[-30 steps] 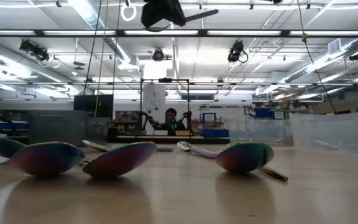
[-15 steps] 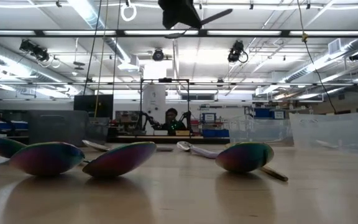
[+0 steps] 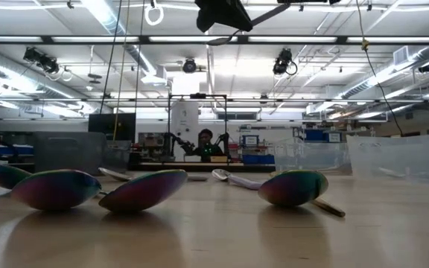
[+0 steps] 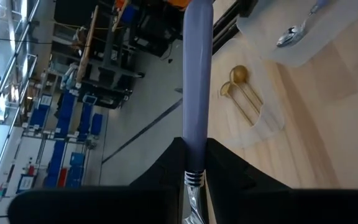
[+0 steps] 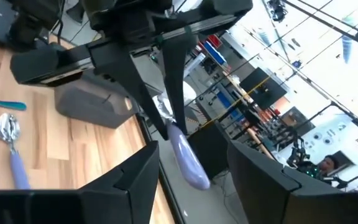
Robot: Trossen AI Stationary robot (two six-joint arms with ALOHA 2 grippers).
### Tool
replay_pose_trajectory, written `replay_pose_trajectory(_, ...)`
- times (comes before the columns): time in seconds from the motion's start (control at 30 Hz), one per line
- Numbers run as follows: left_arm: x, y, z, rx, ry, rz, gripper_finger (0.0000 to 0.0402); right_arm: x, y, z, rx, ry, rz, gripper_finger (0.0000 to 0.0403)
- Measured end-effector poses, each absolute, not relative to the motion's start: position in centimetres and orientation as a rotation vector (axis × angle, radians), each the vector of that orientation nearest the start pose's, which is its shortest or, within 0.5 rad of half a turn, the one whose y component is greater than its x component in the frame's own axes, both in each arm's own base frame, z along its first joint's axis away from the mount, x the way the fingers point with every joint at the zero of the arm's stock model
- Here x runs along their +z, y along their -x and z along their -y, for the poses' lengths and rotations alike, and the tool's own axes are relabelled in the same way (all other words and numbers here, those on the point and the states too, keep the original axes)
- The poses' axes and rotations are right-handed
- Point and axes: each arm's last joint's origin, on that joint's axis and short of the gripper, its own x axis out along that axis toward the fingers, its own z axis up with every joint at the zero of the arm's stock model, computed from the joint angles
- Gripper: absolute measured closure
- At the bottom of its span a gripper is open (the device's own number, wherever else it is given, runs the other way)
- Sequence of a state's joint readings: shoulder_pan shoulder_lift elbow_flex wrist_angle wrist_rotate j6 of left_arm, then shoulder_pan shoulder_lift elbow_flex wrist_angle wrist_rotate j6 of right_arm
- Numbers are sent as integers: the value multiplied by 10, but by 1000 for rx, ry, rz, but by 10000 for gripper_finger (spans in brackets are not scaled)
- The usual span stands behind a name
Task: Sort silverware by color (type)
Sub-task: Put the purple spoon into the bottom transparent bin
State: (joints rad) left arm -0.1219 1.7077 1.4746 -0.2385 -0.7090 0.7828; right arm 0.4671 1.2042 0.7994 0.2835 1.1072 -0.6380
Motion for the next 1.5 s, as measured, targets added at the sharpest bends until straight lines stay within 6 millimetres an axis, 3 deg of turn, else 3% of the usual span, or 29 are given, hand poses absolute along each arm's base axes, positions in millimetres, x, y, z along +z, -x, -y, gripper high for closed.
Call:
replay_pose_trajectory(0.33, 325, -389, 38, 232, -1039, -623, 349, 294, -239, -93, -509, 727, -305, 222)
replay_pose_trajectory(0.63, 324, -390, 41, 112, -1016, -575, 349, 287, -240, -94, -425, 744, -332, 241)
replay_pose_trajectory(1.17, 323, -390, 41, 88, -951, -561, 349, 284, -241, -93, -359, 767, -350, 338)
replay_pose_trajectory(1.5, 323, -390, 39, 92, -927, -563, 349, 285, -241, -93, -348, 761, -341, 347)
